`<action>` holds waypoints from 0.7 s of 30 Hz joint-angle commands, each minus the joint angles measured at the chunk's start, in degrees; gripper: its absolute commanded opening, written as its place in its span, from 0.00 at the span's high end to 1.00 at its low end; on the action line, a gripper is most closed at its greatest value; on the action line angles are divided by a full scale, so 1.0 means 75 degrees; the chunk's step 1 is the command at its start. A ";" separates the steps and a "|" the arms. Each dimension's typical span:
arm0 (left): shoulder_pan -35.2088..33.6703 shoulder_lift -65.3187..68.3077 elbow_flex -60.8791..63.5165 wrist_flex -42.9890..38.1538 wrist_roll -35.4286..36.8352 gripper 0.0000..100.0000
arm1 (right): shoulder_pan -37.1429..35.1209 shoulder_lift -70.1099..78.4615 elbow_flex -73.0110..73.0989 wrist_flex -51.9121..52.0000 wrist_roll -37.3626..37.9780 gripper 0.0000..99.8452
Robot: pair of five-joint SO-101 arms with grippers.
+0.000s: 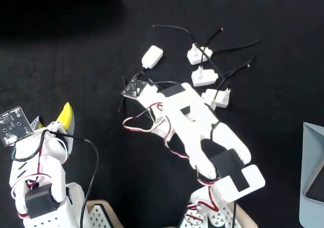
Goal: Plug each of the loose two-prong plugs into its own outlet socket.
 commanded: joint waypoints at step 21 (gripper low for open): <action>0.0111 -0.0035 -0.0123 0.0023 0.0035 0.71 | 0.0164 -0.0123 -0.0287 -0.0199 0.0023 0.98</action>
